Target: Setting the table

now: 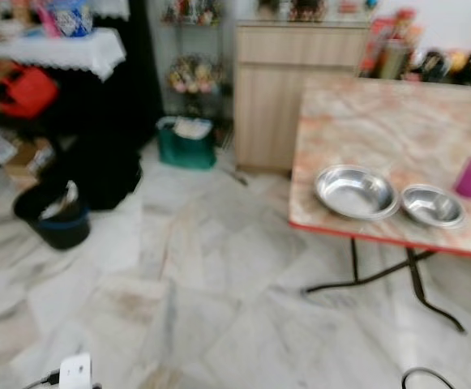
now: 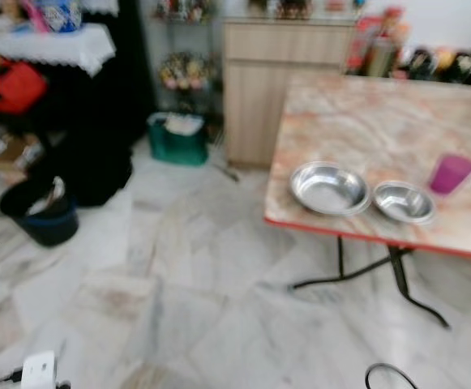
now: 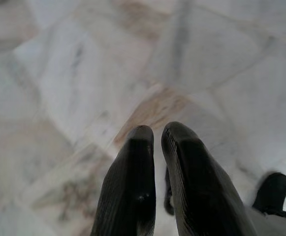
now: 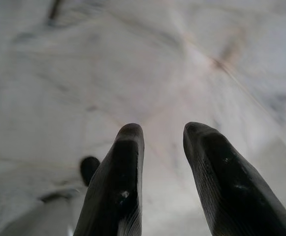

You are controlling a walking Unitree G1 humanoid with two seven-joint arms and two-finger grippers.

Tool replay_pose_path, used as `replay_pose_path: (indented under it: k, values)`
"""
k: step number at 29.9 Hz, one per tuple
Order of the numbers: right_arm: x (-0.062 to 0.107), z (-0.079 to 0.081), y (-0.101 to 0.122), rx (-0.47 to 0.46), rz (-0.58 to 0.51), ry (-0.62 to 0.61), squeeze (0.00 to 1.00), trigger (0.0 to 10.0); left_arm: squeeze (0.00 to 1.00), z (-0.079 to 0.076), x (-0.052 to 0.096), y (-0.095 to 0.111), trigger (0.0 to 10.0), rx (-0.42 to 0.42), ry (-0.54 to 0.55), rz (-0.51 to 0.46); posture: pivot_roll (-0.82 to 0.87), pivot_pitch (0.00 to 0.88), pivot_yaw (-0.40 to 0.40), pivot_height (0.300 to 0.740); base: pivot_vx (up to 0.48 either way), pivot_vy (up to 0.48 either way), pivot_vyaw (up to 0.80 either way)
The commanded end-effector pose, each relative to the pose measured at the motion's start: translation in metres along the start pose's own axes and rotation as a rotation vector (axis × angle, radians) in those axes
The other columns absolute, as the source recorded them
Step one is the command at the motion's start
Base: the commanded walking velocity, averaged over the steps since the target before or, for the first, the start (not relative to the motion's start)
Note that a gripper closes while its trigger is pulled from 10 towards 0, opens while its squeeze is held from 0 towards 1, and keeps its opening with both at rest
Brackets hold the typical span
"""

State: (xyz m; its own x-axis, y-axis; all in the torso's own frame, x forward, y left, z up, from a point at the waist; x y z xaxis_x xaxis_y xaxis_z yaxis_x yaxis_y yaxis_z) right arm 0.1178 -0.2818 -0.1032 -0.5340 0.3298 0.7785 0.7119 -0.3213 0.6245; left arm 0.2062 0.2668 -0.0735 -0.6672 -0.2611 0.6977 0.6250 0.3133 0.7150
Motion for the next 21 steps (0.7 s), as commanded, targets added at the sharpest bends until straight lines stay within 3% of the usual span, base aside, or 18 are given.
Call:
replay_pose_path:
  k: [1,7,21]
  values:
    - [0.0006,-0.0026,-0.0013,-0.006,0.003,-0.012,0.0,10.0,0.0,-0.0001,-0.0001,-0.0004,10.0,0.006,0.004,0.003,0.1,0.1,-0.012,0.74,0.0,0.0,0.0]
    - [0.0007,-0.0031,-0.0004,-0.004,-0.005,-0.019,0.0,10.0,0.0,0.0011,-0.0001,0.0008,10.0,0.007,0.01,-0.004,0.1,0.101,-0.012,0.74,0.0,0.0,0.0]
    - [0.0005,-0.0037,-0.0001,0.001,-0.002,-0.021,0.0,10.0,0.0,-0.0011,-0.0008,0.0037,10.0,0.011,0.005,-0.015,0.1,0.098,-0.015,0.74,0.342,0.0,-0.17]
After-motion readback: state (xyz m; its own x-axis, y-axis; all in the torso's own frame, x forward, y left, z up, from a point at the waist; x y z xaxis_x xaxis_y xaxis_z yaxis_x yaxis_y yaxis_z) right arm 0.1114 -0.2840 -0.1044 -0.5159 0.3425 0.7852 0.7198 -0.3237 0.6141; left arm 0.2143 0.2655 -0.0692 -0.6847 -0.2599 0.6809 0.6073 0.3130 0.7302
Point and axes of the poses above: a point about 5 cm out from each wrist's last joint towards the gripper, its own x axis pointing back from the gripper into the wrist, its own y axis along the axis of the wrist's last joint, z = x × y, the point moved 2 cm from there along -x, pointing out of the wrist towards the gripper, and after that the axes turned 8 degrees about x, right-handed, at the moved point
